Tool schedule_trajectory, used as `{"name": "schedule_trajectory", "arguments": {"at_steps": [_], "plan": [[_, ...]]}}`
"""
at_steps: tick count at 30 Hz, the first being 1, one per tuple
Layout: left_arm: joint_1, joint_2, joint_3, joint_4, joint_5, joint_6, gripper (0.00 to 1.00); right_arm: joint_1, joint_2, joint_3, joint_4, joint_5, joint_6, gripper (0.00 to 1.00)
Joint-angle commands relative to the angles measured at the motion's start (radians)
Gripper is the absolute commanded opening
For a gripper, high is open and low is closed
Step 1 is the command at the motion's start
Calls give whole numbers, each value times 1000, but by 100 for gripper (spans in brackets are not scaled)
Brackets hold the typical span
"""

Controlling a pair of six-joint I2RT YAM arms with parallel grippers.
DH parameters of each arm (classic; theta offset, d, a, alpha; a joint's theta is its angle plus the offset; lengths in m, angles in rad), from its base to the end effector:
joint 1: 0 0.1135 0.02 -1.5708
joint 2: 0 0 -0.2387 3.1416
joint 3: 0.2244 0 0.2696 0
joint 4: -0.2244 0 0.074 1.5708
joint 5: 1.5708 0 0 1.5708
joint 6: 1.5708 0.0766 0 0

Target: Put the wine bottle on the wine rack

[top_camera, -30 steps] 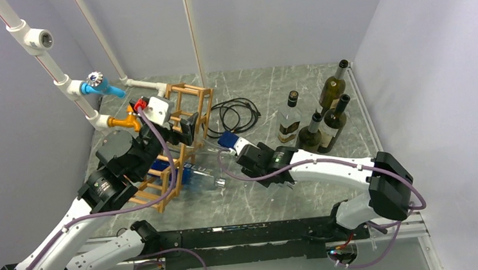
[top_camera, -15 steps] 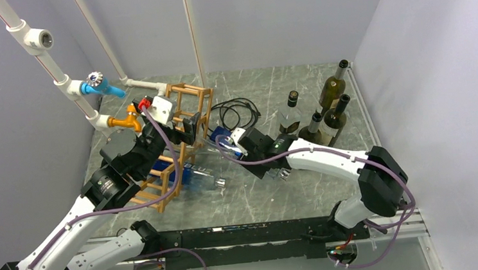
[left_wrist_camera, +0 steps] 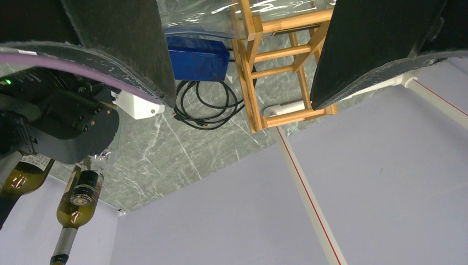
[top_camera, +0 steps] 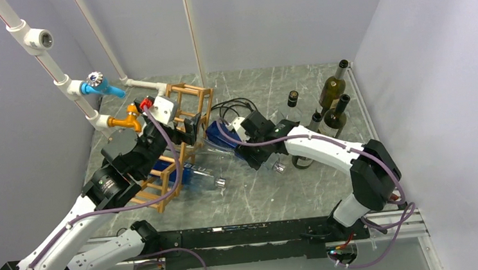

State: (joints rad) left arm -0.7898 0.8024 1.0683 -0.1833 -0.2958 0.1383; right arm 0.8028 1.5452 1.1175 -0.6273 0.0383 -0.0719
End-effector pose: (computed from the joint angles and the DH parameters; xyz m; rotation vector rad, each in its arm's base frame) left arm 0.1839 -0.1538 0.4242 0.4483 1.4307 -0.3056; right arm 0.2468 0.2513 0.1667 -1.1057 2.3965 0.2016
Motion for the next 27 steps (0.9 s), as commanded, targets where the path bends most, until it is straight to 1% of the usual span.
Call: {"name": "schedule_trajectory", "arguments": {"at_steps": [1, 4, 8, 16, 22, 27], "plan": [[0, -2, -3, 47, 12, 8, 97, -36, -12, 122, 105, -123, -23, 0], [1, 1, -3, 44, 19, 6, 97, -48, -4, 139, 98, -146, -50, 0], [0, 9, -2, 47, 30, 3, 96, -93, 26, 165, 82, -265, -56, 0], [-3, 16, -2, 45, 27, 6, 97, -134, 77, 194, 25, -427, -99, 0], [-4, 33, -2, 43, 35, 2, 96, -148, 80, 190, 41, -535, -98, 0], [-6, 54, -1, 42, 47, -4, 96, -158, 106, 210, 46, -564, -93, 0]]}}
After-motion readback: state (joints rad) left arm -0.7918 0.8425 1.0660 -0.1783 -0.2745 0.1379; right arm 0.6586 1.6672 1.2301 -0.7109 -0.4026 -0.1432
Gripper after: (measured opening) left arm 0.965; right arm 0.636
